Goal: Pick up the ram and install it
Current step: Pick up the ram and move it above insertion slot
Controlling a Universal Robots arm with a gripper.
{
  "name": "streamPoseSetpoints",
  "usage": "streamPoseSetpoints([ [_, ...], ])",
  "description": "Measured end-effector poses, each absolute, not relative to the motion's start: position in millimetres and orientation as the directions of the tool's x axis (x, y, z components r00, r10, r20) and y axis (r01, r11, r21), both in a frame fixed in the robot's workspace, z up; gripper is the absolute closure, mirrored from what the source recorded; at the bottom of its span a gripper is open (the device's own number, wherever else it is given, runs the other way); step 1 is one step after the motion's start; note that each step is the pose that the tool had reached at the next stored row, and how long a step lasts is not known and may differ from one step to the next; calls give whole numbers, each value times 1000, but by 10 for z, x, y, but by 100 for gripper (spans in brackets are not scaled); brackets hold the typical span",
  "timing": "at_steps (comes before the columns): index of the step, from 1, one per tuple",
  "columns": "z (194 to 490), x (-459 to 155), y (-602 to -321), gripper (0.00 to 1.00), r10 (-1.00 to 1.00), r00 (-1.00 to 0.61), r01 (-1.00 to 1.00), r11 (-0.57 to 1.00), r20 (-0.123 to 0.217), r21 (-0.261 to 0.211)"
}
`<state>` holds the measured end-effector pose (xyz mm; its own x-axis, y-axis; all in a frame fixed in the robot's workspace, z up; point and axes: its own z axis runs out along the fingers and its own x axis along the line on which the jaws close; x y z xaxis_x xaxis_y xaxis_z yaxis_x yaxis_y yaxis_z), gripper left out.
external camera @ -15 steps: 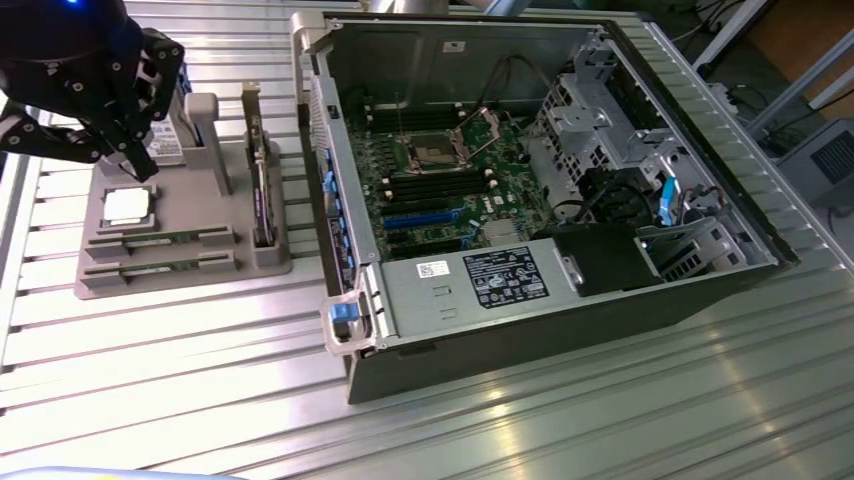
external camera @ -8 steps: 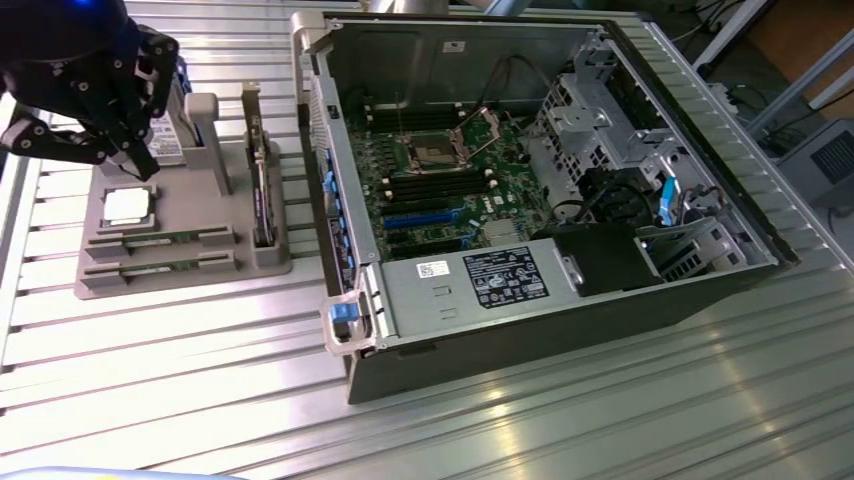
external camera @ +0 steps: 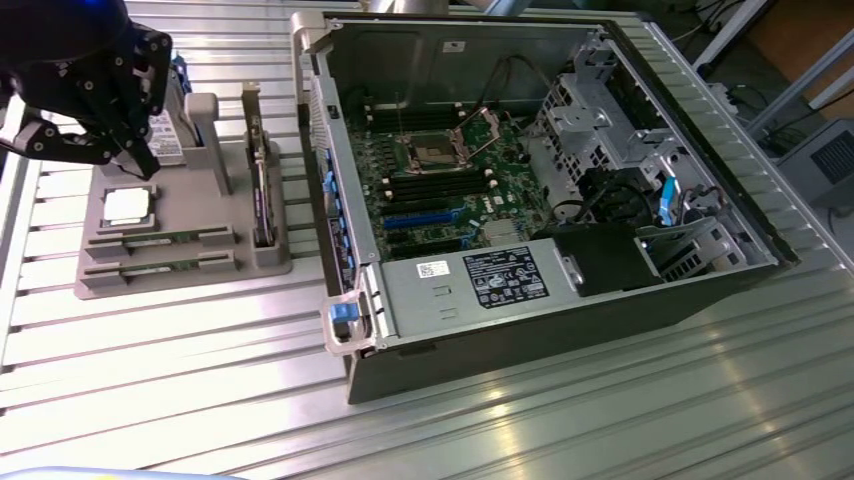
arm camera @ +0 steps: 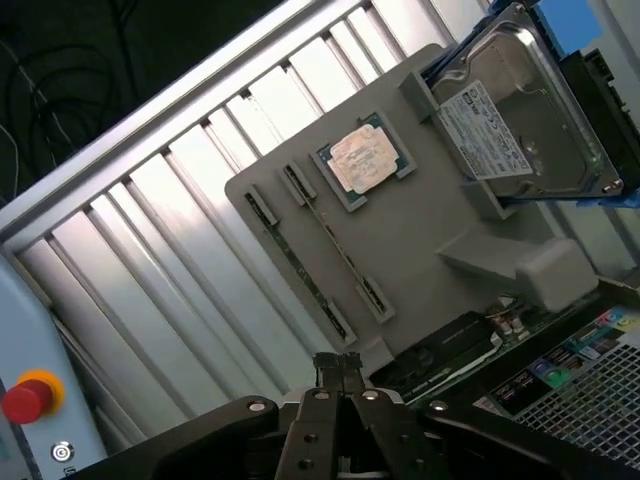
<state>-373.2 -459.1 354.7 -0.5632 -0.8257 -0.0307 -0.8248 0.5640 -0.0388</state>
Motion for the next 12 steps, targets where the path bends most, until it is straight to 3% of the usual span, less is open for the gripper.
streamPoseSetpoints([
  [12, 3544, -3732, -4591, 90, -898, -440, -897, 441, -31, -39],
])
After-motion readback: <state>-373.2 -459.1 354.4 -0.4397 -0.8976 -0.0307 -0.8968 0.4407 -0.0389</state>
